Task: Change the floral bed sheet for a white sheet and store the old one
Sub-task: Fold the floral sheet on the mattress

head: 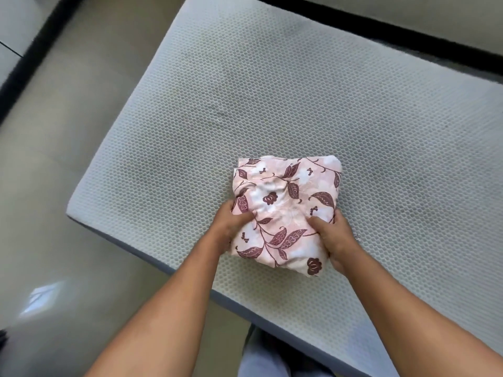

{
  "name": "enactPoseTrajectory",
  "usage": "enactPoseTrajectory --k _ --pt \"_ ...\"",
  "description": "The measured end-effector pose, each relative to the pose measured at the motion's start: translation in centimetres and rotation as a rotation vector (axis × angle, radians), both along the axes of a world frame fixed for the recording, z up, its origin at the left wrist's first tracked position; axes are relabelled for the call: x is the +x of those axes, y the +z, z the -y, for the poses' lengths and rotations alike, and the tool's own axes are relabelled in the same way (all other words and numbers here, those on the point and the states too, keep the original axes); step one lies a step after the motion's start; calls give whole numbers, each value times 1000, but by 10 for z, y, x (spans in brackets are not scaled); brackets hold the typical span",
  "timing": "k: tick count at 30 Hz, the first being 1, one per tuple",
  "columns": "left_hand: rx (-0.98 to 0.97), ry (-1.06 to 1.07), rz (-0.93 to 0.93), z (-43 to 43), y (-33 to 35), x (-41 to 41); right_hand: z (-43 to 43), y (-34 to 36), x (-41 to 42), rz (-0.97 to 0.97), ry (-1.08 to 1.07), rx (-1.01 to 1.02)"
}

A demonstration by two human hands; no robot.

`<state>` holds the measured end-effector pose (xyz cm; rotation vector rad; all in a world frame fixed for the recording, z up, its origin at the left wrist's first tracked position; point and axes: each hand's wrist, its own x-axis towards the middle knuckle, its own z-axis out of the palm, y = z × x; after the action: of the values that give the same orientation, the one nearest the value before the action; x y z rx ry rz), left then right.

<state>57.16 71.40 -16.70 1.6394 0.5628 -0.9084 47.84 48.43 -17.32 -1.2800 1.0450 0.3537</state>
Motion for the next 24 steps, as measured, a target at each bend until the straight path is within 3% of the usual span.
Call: enactPoseTrajectory --k 12,19,24 --pt "152 127 175 -74 186 -92 -74 186 -38 85 196 56" --pt "168 60 239 -139 235 -99 -146 232 -43 69 229 33" --pt "161 41 279 -240 242 -78 -243 258 -15 81 233 -3"
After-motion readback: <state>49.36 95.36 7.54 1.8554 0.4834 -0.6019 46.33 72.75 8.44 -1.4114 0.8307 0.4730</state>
